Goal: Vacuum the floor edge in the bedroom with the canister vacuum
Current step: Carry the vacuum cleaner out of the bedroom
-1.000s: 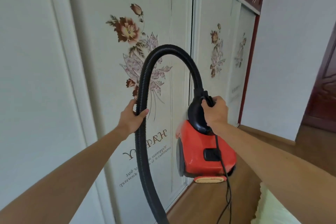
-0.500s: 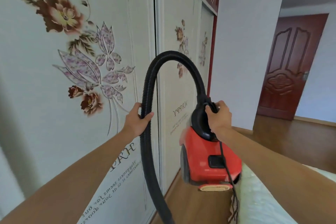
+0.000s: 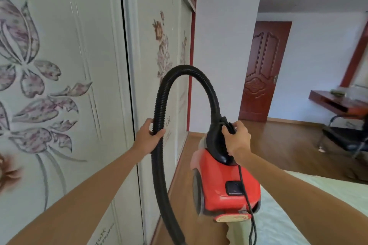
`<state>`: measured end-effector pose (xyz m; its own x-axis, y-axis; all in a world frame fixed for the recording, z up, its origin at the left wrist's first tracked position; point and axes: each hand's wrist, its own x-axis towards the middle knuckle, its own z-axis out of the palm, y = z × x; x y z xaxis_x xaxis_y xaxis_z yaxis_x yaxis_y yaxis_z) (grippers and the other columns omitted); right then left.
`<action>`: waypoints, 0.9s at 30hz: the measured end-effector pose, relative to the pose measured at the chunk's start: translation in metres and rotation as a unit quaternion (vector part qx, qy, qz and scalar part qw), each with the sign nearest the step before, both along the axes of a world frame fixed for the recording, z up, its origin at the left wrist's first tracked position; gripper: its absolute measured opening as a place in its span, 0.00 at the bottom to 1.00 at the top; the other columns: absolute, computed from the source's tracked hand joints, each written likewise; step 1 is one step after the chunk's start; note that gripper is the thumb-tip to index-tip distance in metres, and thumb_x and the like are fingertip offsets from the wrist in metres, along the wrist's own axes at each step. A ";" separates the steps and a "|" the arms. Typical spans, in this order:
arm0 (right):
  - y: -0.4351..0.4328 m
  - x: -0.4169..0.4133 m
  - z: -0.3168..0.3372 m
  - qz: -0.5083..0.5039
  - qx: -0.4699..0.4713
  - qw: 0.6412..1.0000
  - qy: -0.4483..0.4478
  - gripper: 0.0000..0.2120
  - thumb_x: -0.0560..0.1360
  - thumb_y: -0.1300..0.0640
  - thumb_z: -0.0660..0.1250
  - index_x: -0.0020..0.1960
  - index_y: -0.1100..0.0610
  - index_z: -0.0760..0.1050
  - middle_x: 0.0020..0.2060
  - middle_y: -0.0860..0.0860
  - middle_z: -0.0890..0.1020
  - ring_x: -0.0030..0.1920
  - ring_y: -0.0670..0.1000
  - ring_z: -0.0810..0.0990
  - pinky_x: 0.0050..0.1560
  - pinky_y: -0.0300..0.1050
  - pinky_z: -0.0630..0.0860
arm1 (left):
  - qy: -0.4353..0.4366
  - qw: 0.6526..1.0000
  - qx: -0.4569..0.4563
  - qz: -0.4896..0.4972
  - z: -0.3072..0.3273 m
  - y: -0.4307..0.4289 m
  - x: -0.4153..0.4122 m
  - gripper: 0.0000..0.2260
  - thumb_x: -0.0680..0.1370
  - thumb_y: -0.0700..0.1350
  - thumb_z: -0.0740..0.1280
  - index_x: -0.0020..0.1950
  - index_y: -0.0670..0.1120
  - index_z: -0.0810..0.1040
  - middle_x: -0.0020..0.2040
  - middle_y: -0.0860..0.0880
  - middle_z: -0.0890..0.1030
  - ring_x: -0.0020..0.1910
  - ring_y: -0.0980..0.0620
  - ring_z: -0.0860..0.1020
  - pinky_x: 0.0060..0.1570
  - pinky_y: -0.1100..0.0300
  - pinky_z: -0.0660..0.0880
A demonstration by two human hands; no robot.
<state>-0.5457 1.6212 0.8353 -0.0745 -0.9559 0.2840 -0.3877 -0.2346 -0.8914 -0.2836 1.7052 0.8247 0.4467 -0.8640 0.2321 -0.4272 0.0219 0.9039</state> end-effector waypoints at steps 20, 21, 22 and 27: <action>-0.200 0.025 -0.012 -0.100 0.017 0.995 -0.022 0.10 0.78 0.50 0.68 0.52 0.54 0.71 0.44 0.54 0.80 0.40 0.60 0.83 0.39 0.60 0.83 | -0.025 0.996 -0.023 -0.079 -0.005 -0.237 0.027 0.18 0.79 0.52 0.69 0.66 0.50 0.70 0.46 0.46 0.80 0.42 0.48 0.82 0.36 0.58 0.80; -0.215 0.027 -0.012 -0.099 0.021 0.995 -0.022 0.09 0.78 0.50 0.68 0.52 0.54 0.71 0.44 0.53 0.79 0.40 0.60 0.83 0.40 0.61 0.83 | -0.024 0.996 -0.024 -0.079 -0.004 -0.252 0.028 0.18 0.79 0.52 0.70 0.66 0.51 0.70 0.46 0.46 0.80 0.42 0.48 0.82 0.35 0.59 0.79; -0.230 0.029 -0.012 -0.096 0.023 0.995 -0.025 0.09 0.78 0.50 0.68 0.52 0.53 0.71 0.43 0.53 0.79 0.41 0.61 0.83 0.40 0.61 0.83 | -0.024 0.996 -0.024 -0.081 -0.004 -0.268 0.030 0.19 0.79 0.52 0.70 0.66 0.51 0.70 0.46 0.45 0.81 0.42 0.48 0.82 0.35 0.59 0.79; -0.297 0.036 -0.011 -0.096 0.018 0.995 -0.029 0.09 0.78 0.51 0.68 0.51 0.53 0.70 0.43 0.51 0.78 0.41 0.60 0.83 0.40 0.62 0.83 | -0.025 0.996 -0.027 -0.083 0.007 -0.339 0.037 0.18 0.78 0.52 0.71 0.65 0.51 0.71 0.44 0.45 0.81 0.41 0.47 0.82 0.33 0.58 0.78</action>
